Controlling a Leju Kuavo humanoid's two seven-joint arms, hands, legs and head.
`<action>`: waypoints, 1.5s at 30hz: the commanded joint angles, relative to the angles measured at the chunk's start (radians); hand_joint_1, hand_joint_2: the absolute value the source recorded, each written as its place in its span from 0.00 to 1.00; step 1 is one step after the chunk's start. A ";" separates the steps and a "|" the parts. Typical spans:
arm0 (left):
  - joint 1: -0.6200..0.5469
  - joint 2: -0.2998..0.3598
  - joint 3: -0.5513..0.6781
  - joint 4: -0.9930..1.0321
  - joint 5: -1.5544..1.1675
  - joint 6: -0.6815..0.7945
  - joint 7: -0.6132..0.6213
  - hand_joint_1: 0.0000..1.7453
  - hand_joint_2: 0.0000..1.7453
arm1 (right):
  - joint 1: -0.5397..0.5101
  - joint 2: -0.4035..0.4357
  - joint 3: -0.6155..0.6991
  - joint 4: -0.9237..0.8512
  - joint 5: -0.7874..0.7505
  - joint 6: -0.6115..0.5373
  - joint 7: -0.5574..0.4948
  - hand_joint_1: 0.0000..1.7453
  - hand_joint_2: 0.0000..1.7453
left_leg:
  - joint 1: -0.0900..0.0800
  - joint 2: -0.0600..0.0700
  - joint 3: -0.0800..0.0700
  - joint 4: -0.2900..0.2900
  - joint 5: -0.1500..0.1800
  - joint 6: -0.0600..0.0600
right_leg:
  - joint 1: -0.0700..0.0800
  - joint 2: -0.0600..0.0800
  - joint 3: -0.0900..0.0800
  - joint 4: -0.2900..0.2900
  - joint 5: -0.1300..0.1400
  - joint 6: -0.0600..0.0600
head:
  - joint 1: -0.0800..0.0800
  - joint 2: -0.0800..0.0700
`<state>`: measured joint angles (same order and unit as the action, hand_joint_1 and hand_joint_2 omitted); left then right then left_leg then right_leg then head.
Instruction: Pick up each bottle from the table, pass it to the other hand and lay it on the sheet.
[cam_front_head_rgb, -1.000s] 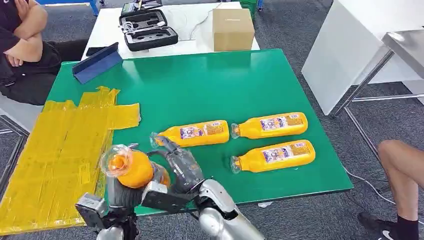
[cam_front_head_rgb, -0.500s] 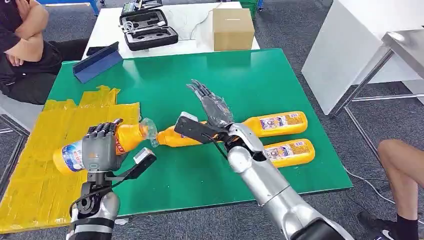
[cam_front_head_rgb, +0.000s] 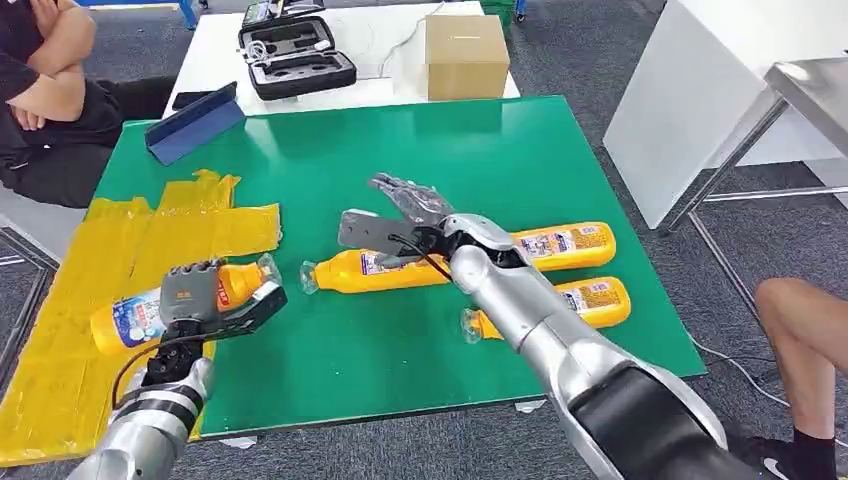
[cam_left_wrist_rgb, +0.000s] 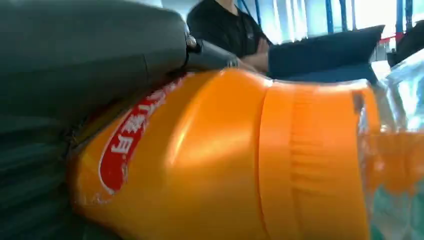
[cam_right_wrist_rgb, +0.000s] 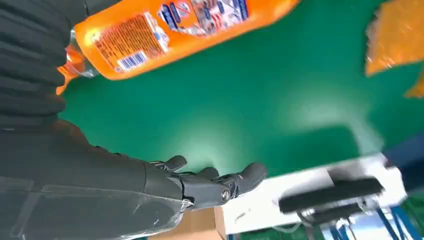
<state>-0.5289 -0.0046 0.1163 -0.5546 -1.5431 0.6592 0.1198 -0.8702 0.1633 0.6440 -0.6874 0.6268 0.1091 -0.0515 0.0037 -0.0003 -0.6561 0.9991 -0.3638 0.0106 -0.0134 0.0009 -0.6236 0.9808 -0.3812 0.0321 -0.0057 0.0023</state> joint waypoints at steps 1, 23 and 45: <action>-0.085 0.031 0.014 0.185 0.006 -0.033 0.007 1.00 1.00 | -0.082 0.012 0.067 0.153 -0.006 0.009 -0.008 0.00 1.00 | 0.000 0.000 0.002 0.000 -0.001 -0.001 | 0.000 0.000 0.002 0.001 -0.001 -0.001 | 0.000 0.000; -0.084 -0.052 0.107 0.063 0.675 -0.611 -0.618 0.00 0.00 | -0.117 -0.005 0.174 0.371 0.024 0.137 -0.003 0.00 1.00 | -0.001 -0.004 0.002 0.000 0.004 0.001 | -0.001 -0.002 0.003 0.001 0.002 0.001 | 0.001 0.000; 0.085 -0.066 -0.253 -0.351 1.291 -0.936 -0.651 0.00 0.00 | -0.004 -0.023 0.210 0.463 0.230 0.081 0.177 0.00 1.00 | 0.000 -0.004 0.000 0.000 0.003 0.000 | 0.001 -0.004 0.001 -0.001 0.003 0.000 | 0.000 0.000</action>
<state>-0.4233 -0.0660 -0.0531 -0.8900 -0.2926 -0.2434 -0.5272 -0.9247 0.1408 0.7893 -0.3239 0.8187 0.1637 0.0908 0.0027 -0.0017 -0.6605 0.9991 -0.3584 0.0122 -0.0141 0.0000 -0.6283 0.9805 -0.3760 0.0338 -0.0057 0.0023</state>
